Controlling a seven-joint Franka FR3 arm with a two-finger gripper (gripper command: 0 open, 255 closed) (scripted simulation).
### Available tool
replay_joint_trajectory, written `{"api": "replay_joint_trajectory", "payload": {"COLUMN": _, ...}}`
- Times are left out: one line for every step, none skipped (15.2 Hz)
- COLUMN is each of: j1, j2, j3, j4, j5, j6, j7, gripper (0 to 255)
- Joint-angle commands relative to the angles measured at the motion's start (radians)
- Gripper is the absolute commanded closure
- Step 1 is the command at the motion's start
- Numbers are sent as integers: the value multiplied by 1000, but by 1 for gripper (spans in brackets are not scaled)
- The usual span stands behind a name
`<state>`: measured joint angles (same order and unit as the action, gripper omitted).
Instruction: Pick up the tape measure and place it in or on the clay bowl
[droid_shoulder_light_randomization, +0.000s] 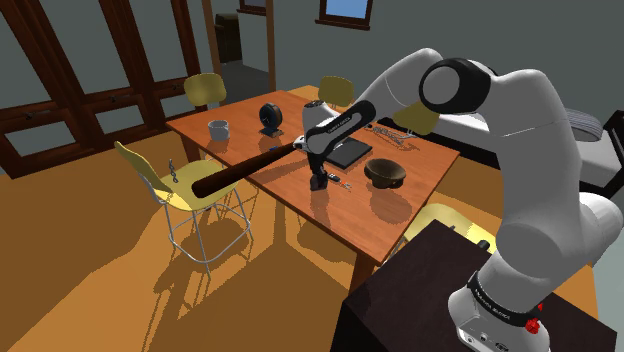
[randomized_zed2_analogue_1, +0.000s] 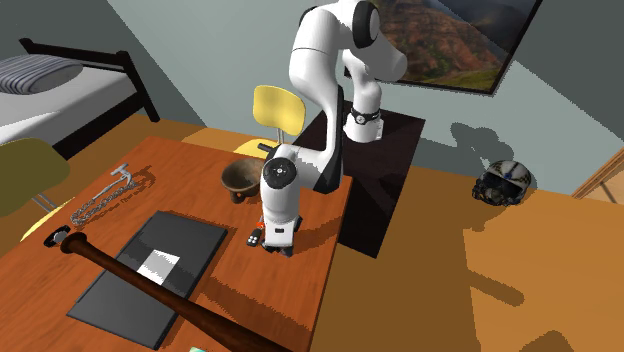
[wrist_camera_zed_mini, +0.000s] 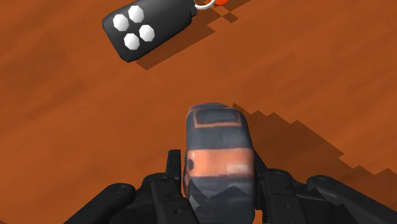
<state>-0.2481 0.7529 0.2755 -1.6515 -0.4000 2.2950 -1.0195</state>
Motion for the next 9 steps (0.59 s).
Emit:
{"api": "replay_joint_trajectory", "payload": {"j1": 0, "j2": 0, "j3": 0, "j4": 0, "j5": 0, "j6": 0, "j7": 0, "gripper": 255}}
{"api": "replay_joint_trajectory", "payload": {"j1": 0, "j2": 0, "j3": 0, "j4": 0, "j5": 0, "j6": 0, "j7": 0, "gripper": 255}}
{"api": "replay_joint_trajectory", "payload": {"j1": 0, "j2": 0, "j3": 0, "j4": 0, "j5": 0, "j6": 0, "j7": 0, "gripper": 255}}
{"api": "replay_joint_trajectory", "payload": {"j1": 0, "j2": 0, "j3": 0, "j4": 0, "j5": 0, "j6": 0, "j7": 0, "gripper": 255}}
{"api": "replay_joint_trajectory", "payload": {"j1": -2, "j2": -10, "j3": 3, "j4": -2, "j5": 3, "j6": -7, "j7": -2, "gripper": 255}}
{"api": "replay_joint_trajectory", "payload": {"j1": -4, "j2": -19, "j3": 5, "j4": -4, "j5": 6, "j6": -15, "j7": -5, "gripper": 255}}
{"api": "replay_joint_trajectory", "payload": {"j1": -5, "j2": -29, "j3": 8, "j4": -5, "j5": 9, "j6": -23, "j7": -7, "gripper": 255}}
{"api": "replay_joint_trajectory", "payload": {"j1": -7, "j2": -38, "j3": 11, "j4": -7, "j5": 13, "j6": -30, "j7": -10, "gripper": 255}}
{"api": "replay_joint_trajectory", "payload": {"j1": -9, "j2": -47, "j3": 13, "j4": -8, "j5": 16, "j6": -38, "j7": -12, "gripper": 255}}
